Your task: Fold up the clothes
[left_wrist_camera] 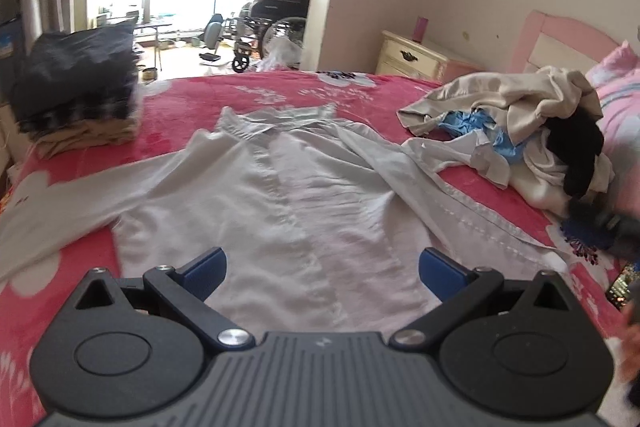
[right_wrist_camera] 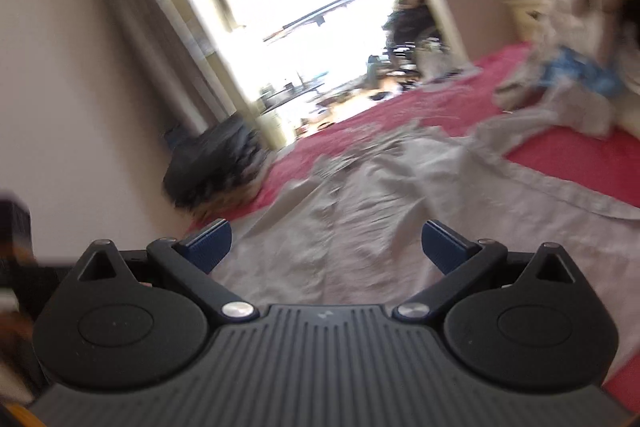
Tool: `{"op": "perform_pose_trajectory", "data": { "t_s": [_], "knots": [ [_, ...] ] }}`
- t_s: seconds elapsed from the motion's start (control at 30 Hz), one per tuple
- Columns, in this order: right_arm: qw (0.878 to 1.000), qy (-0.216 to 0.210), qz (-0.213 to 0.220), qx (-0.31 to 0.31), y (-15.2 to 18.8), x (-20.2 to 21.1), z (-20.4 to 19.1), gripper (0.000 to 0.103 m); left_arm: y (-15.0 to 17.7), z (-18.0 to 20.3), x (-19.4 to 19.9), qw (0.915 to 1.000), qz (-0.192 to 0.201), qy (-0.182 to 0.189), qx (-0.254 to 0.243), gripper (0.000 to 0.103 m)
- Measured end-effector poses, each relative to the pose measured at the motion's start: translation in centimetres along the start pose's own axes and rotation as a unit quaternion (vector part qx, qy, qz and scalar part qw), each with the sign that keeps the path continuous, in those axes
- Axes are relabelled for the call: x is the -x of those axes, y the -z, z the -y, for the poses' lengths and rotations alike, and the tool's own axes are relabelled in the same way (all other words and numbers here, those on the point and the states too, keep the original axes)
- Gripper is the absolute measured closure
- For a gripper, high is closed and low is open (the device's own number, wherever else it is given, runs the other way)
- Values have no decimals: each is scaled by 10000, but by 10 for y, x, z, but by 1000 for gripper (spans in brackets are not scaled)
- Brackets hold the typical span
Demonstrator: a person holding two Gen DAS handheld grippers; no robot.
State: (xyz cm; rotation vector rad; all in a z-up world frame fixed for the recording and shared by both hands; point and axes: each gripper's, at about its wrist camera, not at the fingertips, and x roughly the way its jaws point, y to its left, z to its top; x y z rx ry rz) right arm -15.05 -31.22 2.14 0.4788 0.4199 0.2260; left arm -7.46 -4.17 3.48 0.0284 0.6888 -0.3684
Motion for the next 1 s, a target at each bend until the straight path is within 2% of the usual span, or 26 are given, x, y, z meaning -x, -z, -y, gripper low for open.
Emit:
{"op": "perform_pose_trajectory", "data": {
  "t_s": [0.13, 0.2, 0.3, 0.37, 0.47, 0.67, 0.77, 0.8, 0.87, 0.9, 1.0],
  "knots": [
    [9955, 898, 265, -156, -46, 24, 51, 1, -17, 16, -32, 9996, -70, 108, -240, 0],
    [9901, 1397, 71, -150, -65, 28, 80, 1, -24, 24, -48, 9991, -104, 165, -363, 0],
    [9787, 2000, -448, -106, -82, 17, 126, 1, -25, 47, -83, 9978, -212, 295, -555, 1],
    [9690, 2289, -919, 98, -79, -5, 147, 3, -22, 60, -103, 9965, -320, 407, -651, 1],
    [9580, 2355, -1548, 533, -68, -43, 163, 9, -15, 79, -128, 9941, -489, 563, -782, 3],
    [9288, 2341, -2450, 1498, -42, -101, 169, 41, -1, 104, -163, 9871, -842, 790, -1112, 14],
    [9162, 2420, -2651, 1781, -38, -112, 171, 55, 4, 109, -172, 9840, -935, 941, -1185, 22],
    [9127, 2477, -2677, 1844, -38, -114, 172, 65, 5, 111, -175, 9832, -961, 988, -1198, 24],
    [9097, 2596, -2703, 1787, -40, -114, 177, 84, 6, 112, -179, 9823, -1010, 1050, -1181, 26],
    [9101, 2628, -2706, 1719, -42, -112, 180, 96, 7, 112, -181, 9818, -1038, 1073, -1173, 26],
    [9146, 2629, -2610, 1619, -45, -107, 180, 101, 11, 114, -186, 9807, -1112, 1093, -1183, 27]
  ]
}}
